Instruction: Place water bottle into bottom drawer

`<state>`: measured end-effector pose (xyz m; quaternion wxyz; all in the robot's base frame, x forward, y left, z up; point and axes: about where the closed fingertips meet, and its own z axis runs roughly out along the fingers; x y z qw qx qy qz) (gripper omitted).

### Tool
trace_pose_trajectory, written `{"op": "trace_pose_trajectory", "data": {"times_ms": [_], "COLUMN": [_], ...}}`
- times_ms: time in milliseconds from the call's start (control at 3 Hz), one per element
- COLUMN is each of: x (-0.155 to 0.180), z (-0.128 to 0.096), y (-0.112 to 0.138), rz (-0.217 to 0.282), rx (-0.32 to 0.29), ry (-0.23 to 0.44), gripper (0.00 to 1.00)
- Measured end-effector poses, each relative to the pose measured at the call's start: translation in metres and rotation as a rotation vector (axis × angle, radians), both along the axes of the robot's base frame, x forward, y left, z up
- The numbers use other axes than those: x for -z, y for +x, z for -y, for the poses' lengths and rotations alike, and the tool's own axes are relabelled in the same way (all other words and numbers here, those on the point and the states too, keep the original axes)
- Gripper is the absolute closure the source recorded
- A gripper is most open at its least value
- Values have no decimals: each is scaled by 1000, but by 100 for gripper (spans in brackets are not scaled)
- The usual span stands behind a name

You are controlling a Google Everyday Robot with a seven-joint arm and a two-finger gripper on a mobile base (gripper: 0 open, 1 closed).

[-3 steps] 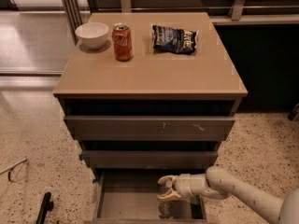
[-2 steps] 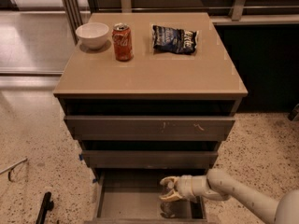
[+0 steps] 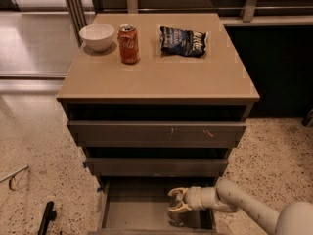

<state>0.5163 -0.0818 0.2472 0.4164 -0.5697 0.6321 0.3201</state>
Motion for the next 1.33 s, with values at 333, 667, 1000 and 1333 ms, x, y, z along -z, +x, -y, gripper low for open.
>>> {"op": "trace_pose_trajectory", "data": {"times_ms": [333, 667, 1000, 1333], "x": [9, 18, 18, 18], "z": [-1, -5, -5, -5], "y": [-1, -3, -3, -3], "rz": [-5, -14, -15, -15], "rx": [-11, -27, -28, -28], "ry": [-3, -11, -12, -12], "gripper": [100, 100, 82, 59]}}
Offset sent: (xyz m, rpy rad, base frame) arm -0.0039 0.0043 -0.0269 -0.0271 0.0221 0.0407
